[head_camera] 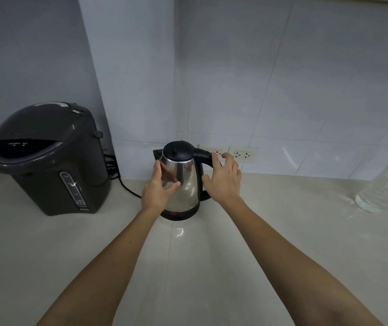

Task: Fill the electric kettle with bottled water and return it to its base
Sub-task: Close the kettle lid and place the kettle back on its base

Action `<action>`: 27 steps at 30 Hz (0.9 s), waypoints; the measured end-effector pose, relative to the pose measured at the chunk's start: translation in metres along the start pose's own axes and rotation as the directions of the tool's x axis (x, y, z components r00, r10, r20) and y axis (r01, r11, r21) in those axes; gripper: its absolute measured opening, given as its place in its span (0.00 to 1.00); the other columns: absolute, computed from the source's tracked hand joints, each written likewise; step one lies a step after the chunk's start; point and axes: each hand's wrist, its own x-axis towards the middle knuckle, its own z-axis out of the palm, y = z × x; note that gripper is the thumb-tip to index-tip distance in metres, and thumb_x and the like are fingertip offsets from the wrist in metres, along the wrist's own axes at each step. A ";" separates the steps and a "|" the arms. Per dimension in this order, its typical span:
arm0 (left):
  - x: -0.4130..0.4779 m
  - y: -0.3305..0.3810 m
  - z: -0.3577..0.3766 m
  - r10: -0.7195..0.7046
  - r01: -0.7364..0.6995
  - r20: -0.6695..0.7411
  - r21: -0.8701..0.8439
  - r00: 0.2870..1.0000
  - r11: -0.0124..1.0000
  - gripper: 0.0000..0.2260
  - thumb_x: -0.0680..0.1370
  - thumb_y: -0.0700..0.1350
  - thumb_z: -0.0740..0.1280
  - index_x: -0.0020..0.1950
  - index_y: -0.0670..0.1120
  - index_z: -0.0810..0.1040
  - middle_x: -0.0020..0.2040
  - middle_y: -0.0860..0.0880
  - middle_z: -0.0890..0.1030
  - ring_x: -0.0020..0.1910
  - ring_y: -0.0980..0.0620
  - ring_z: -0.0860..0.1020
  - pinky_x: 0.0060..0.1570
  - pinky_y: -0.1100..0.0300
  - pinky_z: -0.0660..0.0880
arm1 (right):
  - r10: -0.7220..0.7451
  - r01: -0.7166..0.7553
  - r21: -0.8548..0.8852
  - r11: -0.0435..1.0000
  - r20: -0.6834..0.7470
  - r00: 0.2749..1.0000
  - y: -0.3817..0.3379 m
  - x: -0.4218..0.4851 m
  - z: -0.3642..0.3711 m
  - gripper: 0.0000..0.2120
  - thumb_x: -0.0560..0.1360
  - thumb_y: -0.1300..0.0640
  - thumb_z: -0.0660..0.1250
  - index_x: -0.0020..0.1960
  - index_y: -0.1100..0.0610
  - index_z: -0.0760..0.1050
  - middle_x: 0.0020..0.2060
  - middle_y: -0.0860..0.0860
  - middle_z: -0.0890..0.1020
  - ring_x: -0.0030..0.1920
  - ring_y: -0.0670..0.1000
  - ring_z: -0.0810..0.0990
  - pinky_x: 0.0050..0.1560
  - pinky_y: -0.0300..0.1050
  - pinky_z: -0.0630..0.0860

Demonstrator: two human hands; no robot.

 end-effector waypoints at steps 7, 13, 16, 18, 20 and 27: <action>0.001 0.001 0.002 -0.005 0.005 -0.002 0.034 1.000 0.999 0.42 0.74 0.52 0.72 0.79 0.52 0.47 0.69 0.49 0.74 0.69 0.46 0.72 0.67 0.48 0.71 | -0.060 0.062 -0.024 0.998 0.070 0.996 0.001 -0.001 -0.004 0.35 0.74 0.53 0.63 0.77 0.55 0.52 0.75 0.51 0.60 0.75 0.54 0.55 0.74 0.62 0.54; 0.001 0.000 0.004 -0.014 0.015 -0.009 0.085 1.000 0.996 0.42 0.75 0.54 0.70 0.79 0.52 0.47 0.69 0.48 0.74 0.68 0.45 0.72 0.66 0.48 0.71 | -0.174 0.186 -0.220 0.958 0.072 0.982 -0.001 0.005 -0.013 0.33 0.73 0.52 0.63 0.76 0.56 0.56 0.73 0.51 0.63 0.75 0.54 0.56 0.74 0.64 0.52; 0.001 0.002 0.003 -0.020 0.020 -0.004 0.110 1.000 0.994 0.42 0.75 0.54 0.70 0.79 0.52 0.47 0.69 0.48 0.74 0.68 0.45 0.73 0.66 0.48 0.71 | -0.199 0.225 -0.292 0.929 0.115 0.973 -0.001 0.009 -0.021 0.32 0.74 0.52 0.62 0.75 0.56 0.57 0.72 0.52 0.65 0.74 0.55 0.58 0.73 0.63 0.54; 0.000 0.003 0.000 -0.014 0.013 0.014 0.094 1.000 0.996 0.41 0.74 0.54 0.71 0.78 0.54 0.48 0.69 0.49 0.74 0.67 0.45 0.73 0.64 0.47 0.73 | -0.185 0.221 -0.232 0.947 0.170 0.968 0.002 0.012 -0.026 0.32 0.75 0.51 0.61 0.76 0.55 0.56 0.73 0.51 0.63 0.74 0.54 0.58 0.73 0.63 0.54; -0.002 0.008 -0.005 0.008 -0.010 0.020 0.115 1.000 0.993 0.39 0.74 0.54 0.71 0.77 0.54 0.50 0.71 0.49 0.72 0.67 0.44 0.74 0.62 0.45 0.74 | -0.161 0.193 -0.148 0.970 0.203 0.966 0.006 0.012 -0.031 0.33 0.75 0.51 0.61 0.77 0.55 0.54 0.75 0.51 0.61 0.75 0.54 0.57 0.73 0.62 0.55; 0.000 0.057 -0.019 0.125 -0.107 -0.038 0.316 0.991 0.943 0.31 0.80 0.54 0.61 0.78 0.45 0.53 0.79 0.46 0.54 0.76 0.42 0.59 0.72 0.43 0.61 | -0.059 0.085 -0.084 0.993 0.272 0.960 0.050 0.017 -0.065 0.32 0.80 0.50 0.54 0.78 0.56 0.45 0.79 0.51 0.48 0.78 0.54 0.46 0.76 0.59 0.49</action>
